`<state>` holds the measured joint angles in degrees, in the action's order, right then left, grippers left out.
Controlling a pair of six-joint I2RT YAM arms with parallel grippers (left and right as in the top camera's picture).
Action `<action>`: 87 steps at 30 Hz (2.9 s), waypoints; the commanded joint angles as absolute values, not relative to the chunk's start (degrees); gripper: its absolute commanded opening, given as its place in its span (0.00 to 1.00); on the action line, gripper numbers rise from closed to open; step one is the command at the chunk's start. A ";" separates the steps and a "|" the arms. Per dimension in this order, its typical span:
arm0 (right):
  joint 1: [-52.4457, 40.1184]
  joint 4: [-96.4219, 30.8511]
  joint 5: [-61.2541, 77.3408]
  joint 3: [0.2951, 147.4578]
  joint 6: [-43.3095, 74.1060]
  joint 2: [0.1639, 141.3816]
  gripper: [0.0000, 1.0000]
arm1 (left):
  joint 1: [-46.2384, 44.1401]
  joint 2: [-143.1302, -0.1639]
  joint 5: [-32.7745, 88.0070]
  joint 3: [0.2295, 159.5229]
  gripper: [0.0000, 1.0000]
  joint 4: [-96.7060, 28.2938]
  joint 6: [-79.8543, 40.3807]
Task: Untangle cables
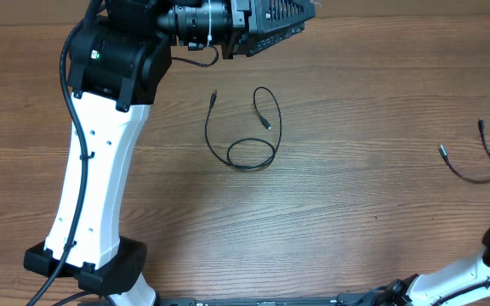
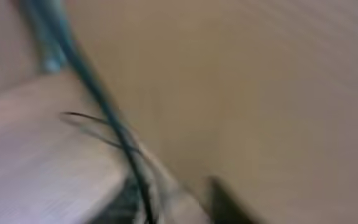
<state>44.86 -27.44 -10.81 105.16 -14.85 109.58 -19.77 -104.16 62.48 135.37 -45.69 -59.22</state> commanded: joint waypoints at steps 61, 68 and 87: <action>-26.26 -56.45 7.75 82.15 43.83 106.15 1.00 | -11.27 -104.33 50.41 136.03 0.17 -96.79 -14.81; -32.69 -46.41 3.53 74.98 59.81 106.21 1.00 | -11.25 -104.33 50.37 136.00 0.18 -96.79 -14.79; -38.70 -33.06 -2.35 70.65 75.24 110.45 0.77 | -11.25 -104.33 50.37 136.03 0.24 -96.79 -14.76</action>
